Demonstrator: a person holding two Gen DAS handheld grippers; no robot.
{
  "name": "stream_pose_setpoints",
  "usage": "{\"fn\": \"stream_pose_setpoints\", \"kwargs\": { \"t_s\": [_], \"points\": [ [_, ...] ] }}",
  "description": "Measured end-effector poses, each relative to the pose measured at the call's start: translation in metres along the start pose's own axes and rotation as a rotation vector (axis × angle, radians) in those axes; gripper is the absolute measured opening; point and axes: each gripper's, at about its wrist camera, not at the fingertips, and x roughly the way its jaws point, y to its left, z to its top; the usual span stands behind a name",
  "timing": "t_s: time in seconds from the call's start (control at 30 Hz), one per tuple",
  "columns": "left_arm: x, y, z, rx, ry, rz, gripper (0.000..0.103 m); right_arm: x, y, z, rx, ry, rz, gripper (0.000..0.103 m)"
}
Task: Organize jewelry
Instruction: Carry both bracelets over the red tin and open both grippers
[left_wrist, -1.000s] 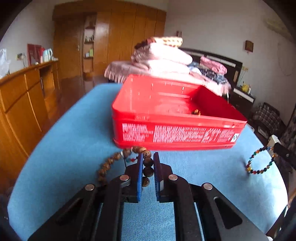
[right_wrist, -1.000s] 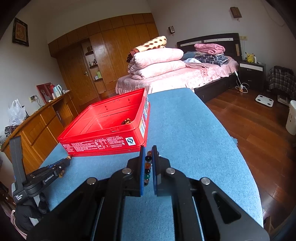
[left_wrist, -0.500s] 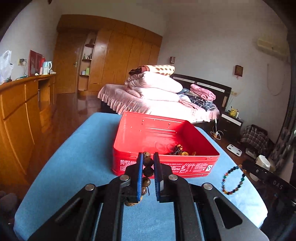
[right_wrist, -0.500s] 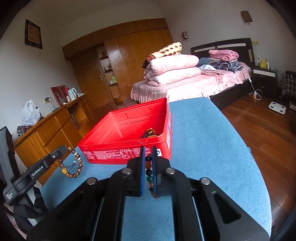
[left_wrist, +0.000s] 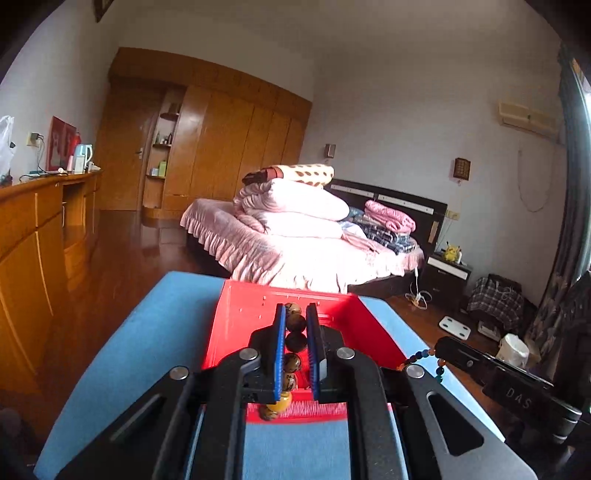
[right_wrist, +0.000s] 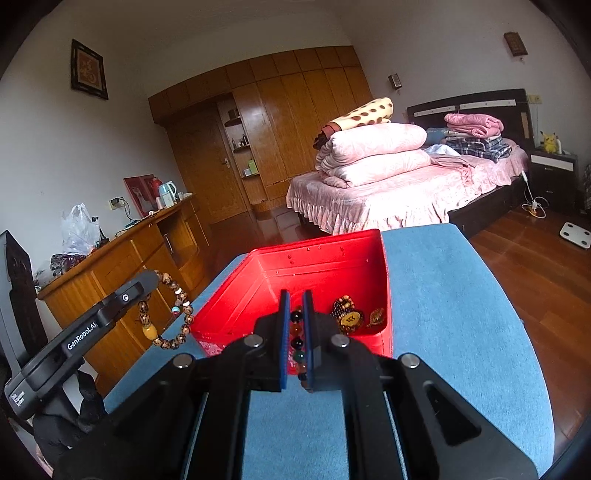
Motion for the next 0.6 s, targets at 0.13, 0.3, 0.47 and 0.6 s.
{"fn": "stream_pose_setpoints", "kwargs": {
  "t_s": [0.13,0.3,0.47,0.6],
  "points": [
    [0.022,0.003,0.001,-0.014,0.000,0.010,0.011,0.026,0.002,0.013,0.002,-0.014,-0.002,0.006],
    [0.075,0.018,-0.014,-0.030,0.095,0.051,0.018,0.072,-0.016,0.013,0.040,0.020,-0.024,0.009],
    [0.087,0.017,-0.025,-0.004,0.154,0.070,0.045,0.083,-0.024,0.004,0.059,0.059,-0.080,0.009],
    [0.067,0.015,-0.024,0.039,0.110,0.103,0.052,0.070,-0.018,-0.003,0.019,0.052,-0.128,0.009]
  ]
}}
